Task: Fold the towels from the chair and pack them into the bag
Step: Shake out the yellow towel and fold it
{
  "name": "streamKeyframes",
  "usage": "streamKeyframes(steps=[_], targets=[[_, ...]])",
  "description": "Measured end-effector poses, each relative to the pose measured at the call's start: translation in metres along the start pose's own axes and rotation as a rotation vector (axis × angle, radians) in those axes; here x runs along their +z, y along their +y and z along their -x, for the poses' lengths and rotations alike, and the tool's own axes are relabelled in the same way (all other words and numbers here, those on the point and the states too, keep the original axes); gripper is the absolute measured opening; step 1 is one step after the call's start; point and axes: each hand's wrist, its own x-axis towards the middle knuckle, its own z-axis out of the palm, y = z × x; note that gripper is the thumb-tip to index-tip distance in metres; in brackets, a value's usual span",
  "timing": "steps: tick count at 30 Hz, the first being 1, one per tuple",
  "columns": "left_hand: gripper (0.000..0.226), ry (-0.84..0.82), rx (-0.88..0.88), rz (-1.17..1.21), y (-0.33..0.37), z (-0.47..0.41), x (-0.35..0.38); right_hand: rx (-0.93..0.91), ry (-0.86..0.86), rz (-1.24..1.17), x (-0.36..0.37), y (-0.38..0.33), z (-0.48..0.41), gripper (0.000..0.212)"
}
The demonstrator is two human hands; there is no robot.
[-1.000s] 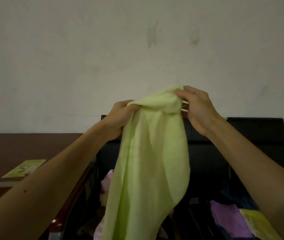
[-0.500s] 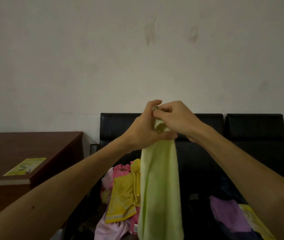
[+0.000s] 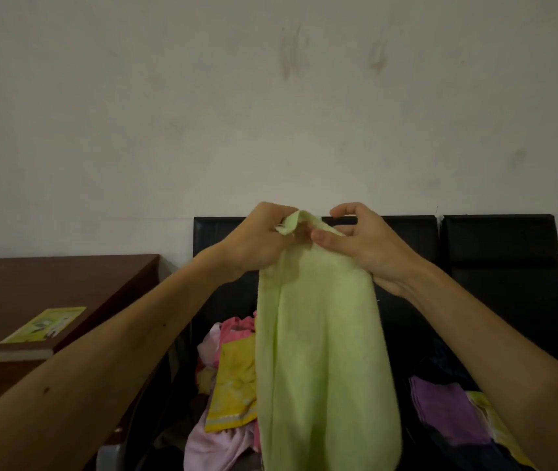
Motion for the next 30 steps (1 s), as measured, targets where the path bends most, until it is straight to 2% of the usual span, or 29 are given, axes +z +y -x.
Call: streamKeyframes(steps=[2,5,7,9,11,14,18,20,22,23,24,25,28,30], targets=[[0.024,0.053,0.011,0.053,0.003,0.0,-0.001,0.012,-0.058,0.009,-0.001,0.009,0.004,0.067],[0.022,0.147,-0.002,0.139,0.005,-0.002,-0.007,0.116,-0.226,0.093,-0.001,0.032,0.016,0.041],[0.021,0.193,-0.021,0.18,0.001,0.0,-0.014,0.196,-0.346,0.264,-0.002,0.052,0.025,0.033],[0.021,0.234,-0.071,0.246,-0.005,0.004,-0.023,0.222,-0.437,0.461,-0.007,0.068,0.029,0.035],[0.021,0.233,-0.123,0.279,-0.014,0.011,-0.033,0.197,-0.421,0.587,-0.02,0.071,0.028,0.038],[0.024,0.181,-0.174,0.245,-0.034,0.026,-0.05,0.13,-0.27,0.671,-0.05,0.053,0.016,0.037],[0.028,0.048,-0.207,0.024,-0.061,0.048,-0.064,0.004,-0.084,0.672,-0.076,0.019,0.003,0.04],[0.025,0.035,-0.253,-0.07,-0.071,0.055,-0.063,-0.019,-0.122,0.693,-0.077,0.013,0.002,0.039],[0.035,0.059,-0.272,-0.101,-0.078,0.061,-0.065,-0.001,-0.228,0.781,-0.075,0.016,0.003,0.037],[0.03,0.068,-0.277,-0.088,-0.08,0.064,-0.067,0.011,-0.267,0.837,-0.075,0.021,0.004,0.037],[0.015,0.067,-0.292,-0.069,-0.084,0.068,-0.07,0.029,-0.29,0.879,-0.076,0.028,0.005,0.037],[0.013,0.077,-0.314,-0.059,-0.089,0.071,-0.074,0.045,-0.299,0.899,-0.078,0.033,0.006,0.036],[0.034,0.113,-0.38,-0.006,-0.108,0.081,-0.081,0.101,-0.307,0.852,-0.085,0.046,0.011,0.034],[0.05,0.088,-0.416,0.126,-0.123,0.087,-0.083,0.162,-0.304,0.75,-0.086,0.051,0.015,0.031]])
